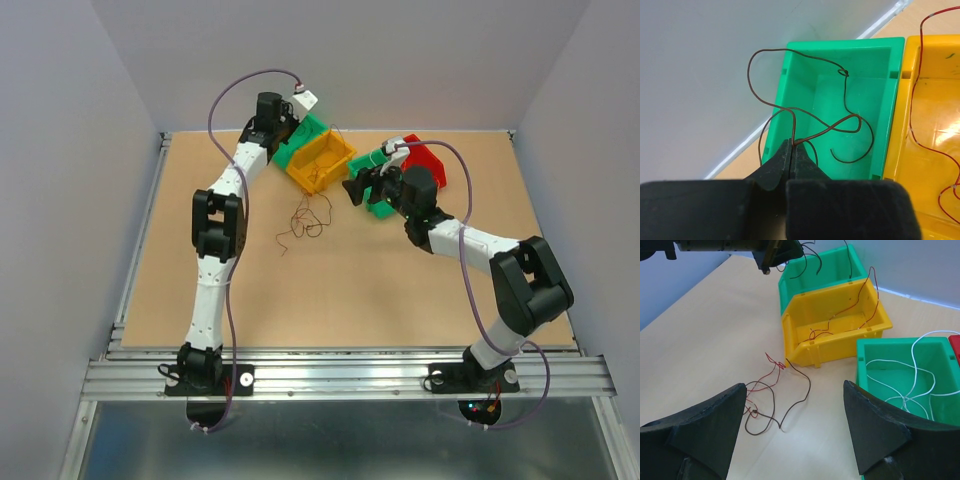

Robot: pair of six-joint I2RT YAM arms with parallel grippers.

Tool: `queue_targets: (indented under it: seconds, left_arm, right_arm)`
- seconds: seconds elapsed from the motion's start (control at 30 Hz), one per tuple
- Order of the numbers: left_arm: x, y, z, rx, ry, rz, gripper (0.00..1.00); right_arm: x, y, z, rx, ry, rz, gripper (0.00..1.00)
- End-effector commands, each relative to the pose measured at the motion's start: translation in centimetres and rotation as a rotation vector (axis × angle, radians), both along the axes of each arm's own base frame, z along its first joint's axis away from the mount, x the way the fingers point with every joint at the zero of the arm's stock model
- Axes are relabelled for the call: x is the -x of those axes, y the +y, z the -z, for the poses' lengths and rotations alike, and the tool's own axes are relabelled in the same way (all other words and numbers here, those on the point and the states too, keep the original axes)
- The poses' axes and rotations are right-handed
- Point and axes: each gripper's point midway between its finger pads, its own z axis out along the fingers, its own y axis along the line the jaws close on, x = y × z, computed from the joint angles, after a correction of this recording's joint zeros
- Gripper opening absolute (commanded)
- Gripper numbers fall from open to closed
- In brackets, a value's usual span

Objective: Untangle the cables

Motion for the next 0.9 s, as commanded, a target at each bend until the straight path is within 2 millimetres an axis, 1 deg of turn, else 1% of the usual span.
queue_targets:
  seconds: [0.0, 0.03, 0.1, 0.13, 0.17, 0.23, 0.27, 0.33, 0.4, 0.47, 0.5, 0.53, 0.57, 0.6, 0.63, 0.67, 0.7, 0.73, 0.77, 0.8, 0.87]
  left_arm:
    - [0.6, -1.7, -1.3, 0.098, 0.01, 0.092, 0.0]
    - [1.0, -1.9, -0.7, 0.1, 0.035, 0.106, 0.0]
    - [1.8, -2.5, -0.9, 0.117, 0.052, 0.143, 0.0]
    - [2.2, -2.5, -0.3, 0.121, 0.075, 0.148, 0.0]
    - [2.6, -2.7, -1.1, 0.13, 0.07, 0.157, 0.0]
    - [3.2, -2.6, -1.0, 0.14, 0.091, 0.152, 0.0]
    - [3.6, -2.5, -1.9, 0.145, 0.087, 0.151, 0.0]
    - [4.2, -2.3, -1.6, 0.156, 0.116, 0.135, 0.0]
    - [4.6, -2.2, -1.8, 0.165, 0.132, 0.127, 0.0]
    - [4.9, -2.2, -1.3, 0.178, 0.164, 0.124, 0.0]
    - [4.9, -2.2, -1.2, 0.181, 0.168, 0.122, 0.0]
    - [4.8, -2.2, -1.6, 0.188, 0.161, 0.116, 0.0]
    - [4.4, -2.0, -0.8, 0.203, 0.176, 0.104, 0.0]
    - [4.1, -1.8, -0.6, 0.212, 0.18, 0.098, 0.0]
    - [3.6, -1.8, -1.8, 0.224, 0.158, 0.098, 0.0]
    - [3.0, -1.4, -0.4, 0.237, 0.184, 0.082, 0.0]
    - [2.7, -1.3, -0.1, 0.245, 0.189, 0.083, 0.0]
    - [2.3, -1.4, -1.0, 0.255, 0.171, 0.088, 0.0]
    - [1.9, -1.3, 0.1, 0.255, 0.184, 0.077, 0.0]
    - [1.7, -1.3, 0.3, 0.255, 0.179, 0.075, 0.0]
    - [1.5, -1.2, 1.5, 0.249, 0.189, 0.062, 0.0]
  right_arm:
    - [0.3, -0.1, -2.9, -0.027, -0.087, 0.008, 0.83]
    - [0.3, -0.1, -2.8, -0.026, -0.086, 0.006, 0.83]
    - [0.3, 0.0, -2.8, -0.028, -0.084, 0.002, 0.83]
    - [0.3, 0.0, -2.8, -0.029, -0.082, 0.0, 0.83]
    - [0.4, 0.2, -2.7, -0.03, -0.079, -0.006, 0.83]
    - [0.3, 0.2, -2.6, -0.032, -0.076, -0.01, 0.83]
    - [0.3, 0.2, -2.6, -0.032, -0.074, -0.01, 0.83]
    - [0.4, 0.4, -2.6, -0.034, -0.073, -0.015, 0.83]
    - [0.4, 0.3, -2.7, -0.037, -0.074, -0.016, 0.83]
    - [0.4, 0.4, -2.7, -0.04, -0.072, -0.019, 0.83]
    - [0.5, 0.5, -2.6, -0.041, -0.07, -0.022, 0.83]
    - [0.5, 0.5, -2.7, -0.041, -0.071, -0.024, 0.83]
    - [0.5, 0.5, -2.7, -0.043, -0.07, -0.027, 0.83]
    - [0.4, 0.6, -2.7, -0.044, -0.069, -0.028, 0.83]
    - [0.5, 0.7, -2.6, -0.043, -0.066, -0.03, 0.83]
    - [0.4, 0.6, -2.6, -0.043, -0.068, -0.03, 0.83]
    - [0.4, 0.7, -2.6, -0.043, -0.066, -0.033, 0.83]
    - [0.4, 0.7, -2.6, -0.044, -0.065, -0.031, 0.83]
    - [0.4, 0.7, -2.6, -0.043, -0.068, -0.03, 0.83]
    - [0.4, 0.7, -2.7, -0.045, -0.068, -0.03, 0.83]
    - [0.4, 0.6, -2.8, -0.043, -0.071, -0.028, 0.83]
